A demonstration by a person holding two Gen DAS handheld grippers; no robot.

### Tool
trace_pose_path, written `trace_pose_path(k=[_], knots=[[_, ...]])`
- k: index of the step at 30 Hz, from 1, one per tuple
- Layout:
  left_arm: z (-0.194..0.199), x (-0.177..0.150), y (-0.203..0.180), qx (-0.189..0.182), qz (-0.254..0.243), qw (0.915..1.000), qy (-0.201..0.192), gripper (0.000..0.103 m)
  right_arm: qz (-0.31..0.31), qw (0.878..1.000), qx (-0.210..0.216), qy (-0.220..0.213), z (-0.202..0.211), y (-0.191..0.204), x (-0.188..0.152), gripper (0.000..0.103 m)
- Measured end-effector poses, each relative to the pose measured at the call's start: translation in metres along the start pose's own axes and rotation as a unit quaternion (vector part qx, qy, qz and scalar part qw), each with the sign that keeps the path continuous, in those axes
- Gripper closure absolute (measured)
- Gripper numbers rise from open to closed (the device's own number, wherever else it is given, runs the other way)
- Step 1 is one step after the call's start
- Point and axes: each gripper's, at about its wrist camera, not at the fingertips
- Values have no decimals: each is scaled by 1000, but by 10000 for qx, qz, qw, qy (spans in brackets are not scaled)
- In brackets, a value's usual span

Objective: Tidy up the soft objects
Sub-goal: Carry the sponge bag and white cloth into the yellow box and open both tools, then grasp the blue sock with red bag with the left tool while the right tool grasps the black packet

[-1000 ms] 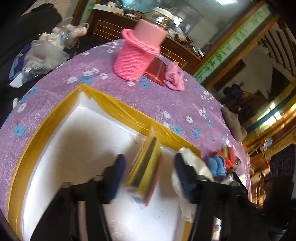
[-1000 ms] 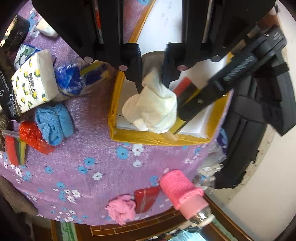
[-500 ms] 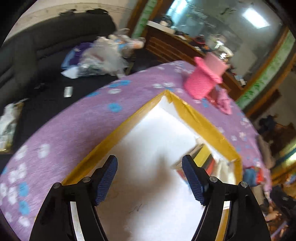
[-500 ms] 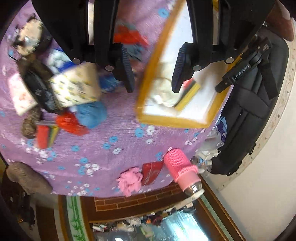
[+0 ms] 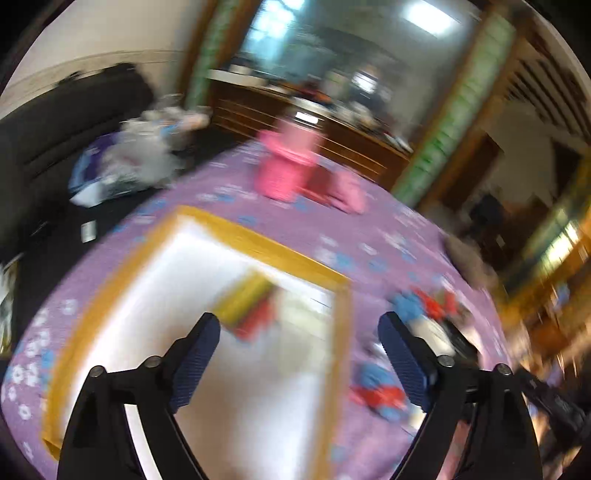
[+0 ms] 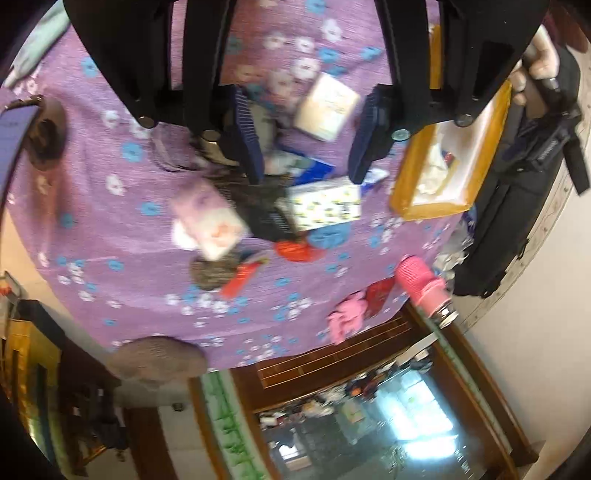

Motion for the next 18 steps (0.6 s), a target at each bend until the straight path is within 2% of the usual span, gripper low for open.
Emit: trace_pose_path(k=[3,8,15,18], knots=[[-26,-8,-49,-317,-415,9979,395,12,-119,9999,-2,47,2,-18,-3,55],[-72,-23,-90,-442,-829,9906,994,14,-287,9996,-17,39,9,-44,-4,55],[-107,-21,-90,-125,-786,9888,1263,17,-464,9989,-54,-39,17,-71,1,55],[-121,-27,-101,-84,-866,9867,1372,19,-551,9985,-18,11,11,-77,3,55]])
Point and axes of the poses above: each gripper's, at about its wrist camera, not at the fingertips, and z roughly against the way its jaws point, y to its left, x to its top, and after that the axes turned 14 degrees about -z, right-handed
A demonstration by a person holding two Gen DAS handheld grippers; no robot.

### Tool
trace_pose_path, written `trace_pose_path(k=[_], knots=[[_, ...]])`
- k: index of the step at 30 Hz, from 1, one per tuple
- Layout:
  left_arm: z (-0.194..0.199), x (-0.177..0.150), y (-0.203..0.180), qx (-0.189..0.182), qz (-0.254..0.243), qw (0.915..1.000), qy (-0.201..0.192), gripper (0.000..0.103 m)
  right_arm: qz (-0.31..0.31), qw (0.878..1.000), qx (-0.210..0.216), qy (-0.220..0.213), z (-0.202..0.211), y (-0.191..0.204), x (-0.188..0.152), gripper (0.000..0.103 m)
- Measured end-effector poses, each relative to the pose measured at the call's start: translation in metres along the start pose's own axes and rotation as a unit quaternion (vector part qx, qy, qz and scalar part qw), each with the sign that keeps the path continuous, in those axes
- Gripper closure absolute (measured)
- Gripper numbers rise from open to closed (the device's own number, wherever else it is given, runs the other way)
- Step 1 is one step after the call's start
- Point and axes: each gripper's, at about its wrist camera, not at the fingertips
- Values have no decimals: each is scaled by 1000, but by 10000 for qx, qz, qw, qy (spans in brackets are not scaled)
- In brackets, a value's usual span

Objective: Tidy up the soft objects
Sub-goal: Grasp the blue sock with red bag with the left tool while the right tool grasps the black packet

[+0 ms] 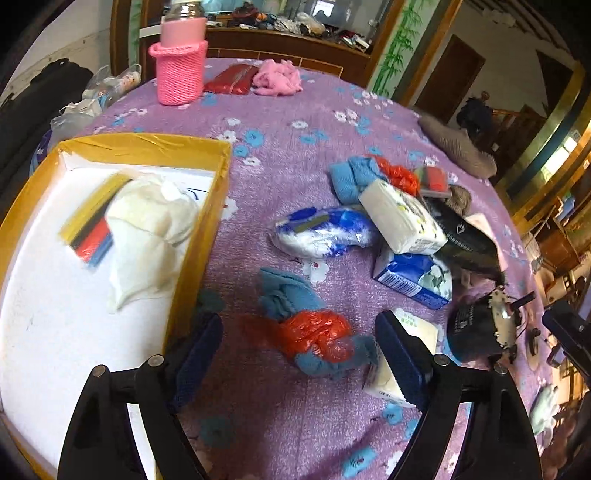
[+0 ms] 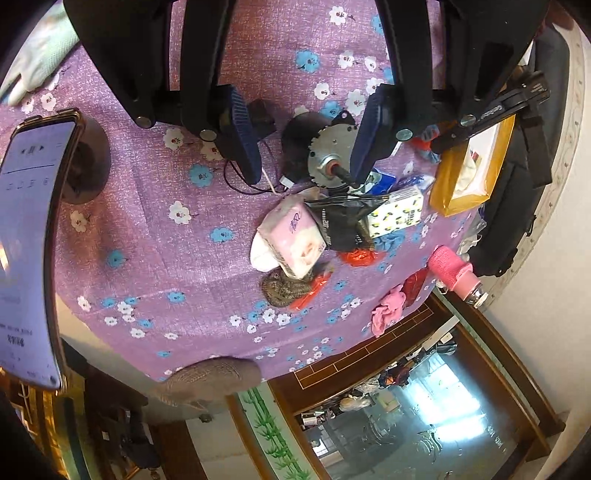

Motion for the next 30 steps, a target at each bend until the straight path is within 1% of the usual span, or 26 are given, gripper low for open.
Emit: trace_pose_path(k=[2,3,4,6,8,9,11,13,16,17,18,20,21,22,23,27,30], knots=[[-2,-4,-7,26,-180,9998,22,19,-84,9999,34,61,-5,-4,2,55],[-3,-6,-11,26,-267,9996,42,23,-121,9999,43,94,-8,-5,3,55],[-7,-5,-14,33,-329,9994,64,25,-157,9998,45,137,-11,-6,5,55],[-8,-5,-18,166,-466,9988,39,33,-190,9996,47,189,-15,-7,7,55],[-5,-5,-18,219,-523,9984,-2,47,-264,9993,60,261,-20,-10,12,55],[-4,-7,-16,184,-511,9985,-20,48,-307,9991,68,296,-22,-11,15,55],[-4,-8,-15,143,-482,9987,-49,47,-395,9986,65,359,-28,-13,22,55],[-1,-9,-15,181,-490,9986,-75,46,-434,9981,19,435,-36,-12,31,55],[-1,-11,-19,229,-604,9979,-81,41,-380,9980,-112,498,-46,-6,45,55],[-1,-11,-21,221,-645,9976,-94,40,-345,9979,-130,530,-50,-3,49,55],[-2,-13,-23,132,-670,9976,-86,40,-308,9978,-140,566,-52,1,52,55],[-7,-16,-26,-70,-678,9977,19,42,-151,9975,-135,682,-58,11,56,55],[-9,-17,-27,-79,-720,9974,13,45,-25,9970,-152,752,-62,18,57,55],[-10,-19,-28,-99,-762,9970,-1,52,128,9962,-190,846,-67,25,56,55],[-11,-19,-28,-106,-778,9969,-25,56,245,9951,-222,928,-71,31,54,55],[-11,-19,-20,-313,-610,9976,-58,55,737,9885,-435,1245,-93,53,44,55],[-11,-19,-18,-341,-580,9977,-99,55,965,9838,-725,1322,-111,62,36,55]])
Point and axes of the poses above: each gripper's, at about its wrist camera, not at the fingertips, and z roughly against the way its jaws point, y to its left, x to its top, and after that the axes turned 14 degrees about -z, right-handed
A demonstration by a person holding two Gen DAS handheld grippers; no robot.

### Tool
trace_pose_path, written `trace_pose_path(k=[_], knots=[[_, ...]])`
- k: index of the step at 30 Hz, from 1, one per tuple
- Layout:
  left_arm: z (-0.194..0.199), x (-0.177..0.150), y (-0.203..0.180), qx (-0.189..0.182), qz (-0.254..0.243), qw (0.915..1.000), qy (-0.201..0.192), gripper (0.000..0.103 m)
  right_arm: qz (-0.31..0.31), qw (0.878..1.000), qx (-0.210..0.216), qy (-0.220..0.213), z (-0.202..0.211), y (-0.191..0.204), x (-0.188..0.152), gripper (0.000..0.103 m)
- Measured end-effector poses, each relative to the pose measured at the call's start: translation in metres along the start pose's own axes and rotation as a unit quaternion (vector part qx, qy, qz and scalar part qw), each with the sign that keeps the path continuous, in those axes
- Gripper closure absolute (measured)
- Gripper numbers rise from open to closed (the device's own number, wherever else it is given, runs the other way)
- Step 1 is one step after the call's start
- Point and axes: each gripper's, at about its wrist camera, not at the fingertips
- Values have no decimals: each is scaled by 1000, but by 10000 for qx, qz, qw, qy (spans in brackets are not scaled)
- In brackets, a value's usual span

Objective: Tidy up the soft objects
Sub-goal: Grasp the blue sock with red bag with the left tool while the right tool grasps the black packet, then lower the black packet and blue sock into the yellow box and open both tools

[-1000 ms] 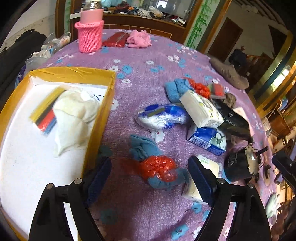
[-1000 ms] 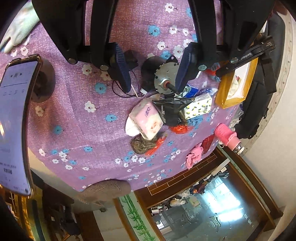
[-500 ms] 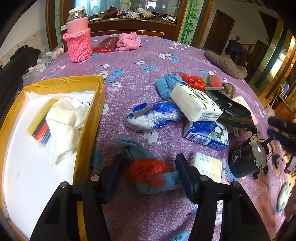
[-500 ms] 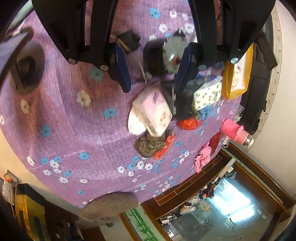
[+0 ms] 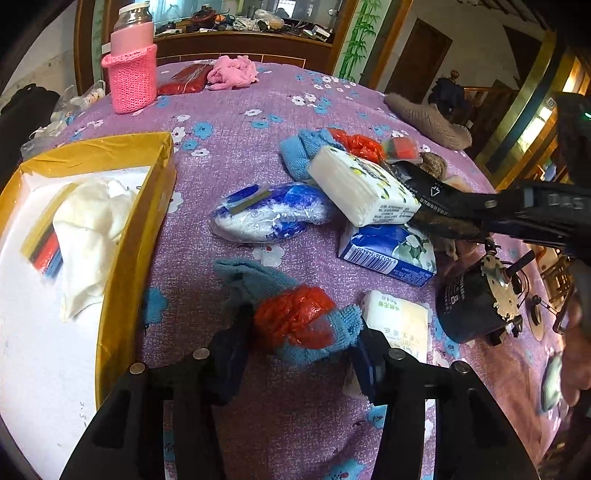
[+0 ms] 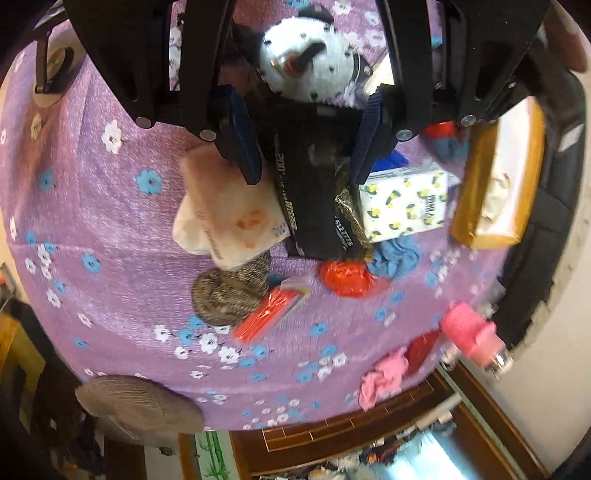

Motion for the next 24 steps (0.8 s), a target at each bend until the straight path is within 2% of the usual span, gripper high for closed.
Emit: trace_pose_path(k=[2,3,6,10,17,21,24], knots=[[0,-1,-1,11,-37,10000,-17,56,103,9997,-220,26,-10,6,0,55],[1,-1,-1,7,-26,10000,-35,62,129,9996,-261,20,-13,8,0,55],[5,-3,4,-197,139,9997,-99,65,223,9991,-365,42,-15,12,0,66],[21,-5,4,-299,209,9989,-291,65,82,9995,-259,-153,1,9,-3,72],[69,-15,9,-490,299,9954,-773,64,-111,9970,-17,-766,49,8,-11,73],[108,-26,29,-388,370,9933,-1020,64,-83,9951,240,-955,78,14,-21,73],[138,-34,56,-9,399,9923,-1176,64,19,9942,476,-960,90,30,-32,73]])
Point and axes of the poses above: each gripper's, at about its wrist camera, not at the fingertips, and z roughly against the way its jaws point, y to its left, x to its top, and after that the axes turned 14 degrees about -z, right-handed
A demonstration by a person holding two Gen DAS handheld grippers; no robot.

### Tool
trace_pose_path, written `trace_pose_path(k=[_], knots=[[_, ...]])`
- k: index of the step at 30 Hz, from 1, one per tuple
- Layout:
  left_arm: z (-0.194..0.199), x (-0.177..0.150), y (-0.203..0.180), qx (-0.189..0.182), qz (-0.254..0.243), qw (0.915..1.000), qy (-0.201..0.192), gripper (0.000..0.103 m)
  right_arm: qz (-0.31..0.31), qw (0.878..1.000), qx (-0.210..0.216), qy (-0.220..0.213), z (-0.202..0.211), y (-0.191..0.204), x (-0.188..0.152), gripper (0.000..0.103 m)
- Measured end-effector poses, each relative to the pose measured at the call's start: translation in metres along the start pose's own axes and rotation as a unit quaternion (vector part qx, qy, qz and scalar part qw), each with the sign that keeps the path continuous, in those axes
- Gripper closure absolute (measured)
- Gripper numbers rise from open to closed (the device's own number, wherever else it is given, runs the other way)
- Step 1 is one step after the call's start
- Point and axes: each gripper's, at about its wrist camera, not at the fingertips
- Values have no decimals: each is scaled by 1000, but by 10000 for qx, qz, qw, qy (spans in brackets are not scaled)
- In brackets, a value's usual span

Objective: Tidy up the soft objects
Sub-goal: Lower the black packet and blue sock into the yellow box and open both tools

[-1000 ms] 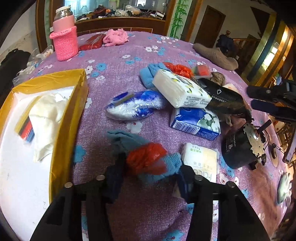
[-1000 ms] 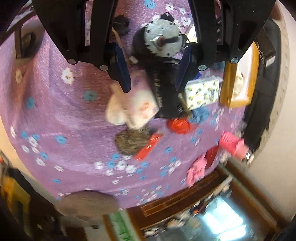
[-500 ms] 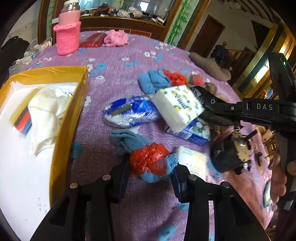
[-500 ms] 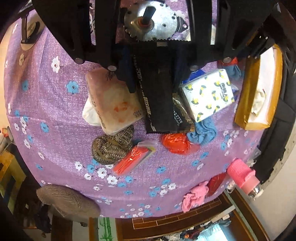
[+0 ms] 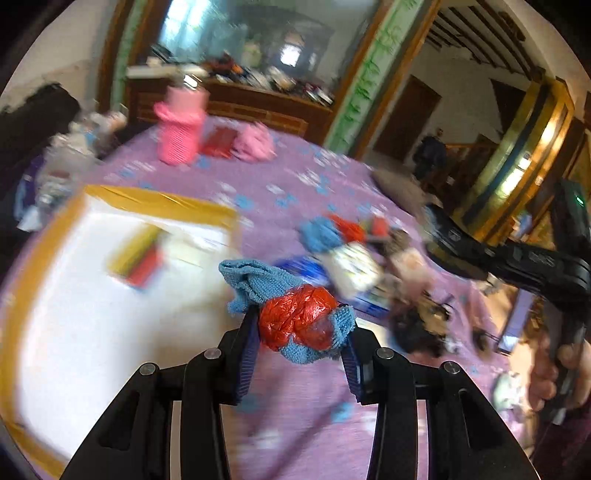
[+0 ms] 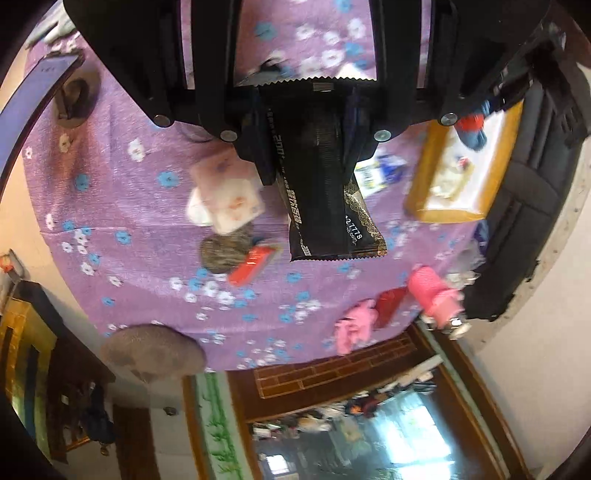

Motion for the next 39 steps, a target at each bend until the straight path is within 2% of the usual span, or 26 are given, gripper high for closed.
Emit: trace_pose_path(k=[4,8,13,20,30,37,39], knots=[[26,-1,47,633,64,9980,29,64,3,9986,487,227,1,26,-14,72],[29,0,92,1118,135,9934,208,64,-59,9939,893,649,-24,61,-29,72],[4,10,130,1302,313,9898,489,64,-335,9831,1311,1236,-70,100,-51,72],[-61,37,158,1307,466,9870,814,63,-634,9659,1643,1895,-136,145,-80,72],[-111,50,191,1324,615,9854,881,60,-656,9723,1216,1883,-183,163,-94,72],[-92,48,195,1290,818,9861,651,55,-419,9789,1113,1664,-178,170,-97,72],[-77,49,195,1316,884,9860,509,47,-417,9791,1211,1581,-174,172,-96,72]])
Point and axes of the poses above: each gripper's, at about its wrist camera, not at the fingertips, and z roughly against the way its jaws point, y to its left, x to its top, and after that the axes turned 14 degrees about -z, right-handed
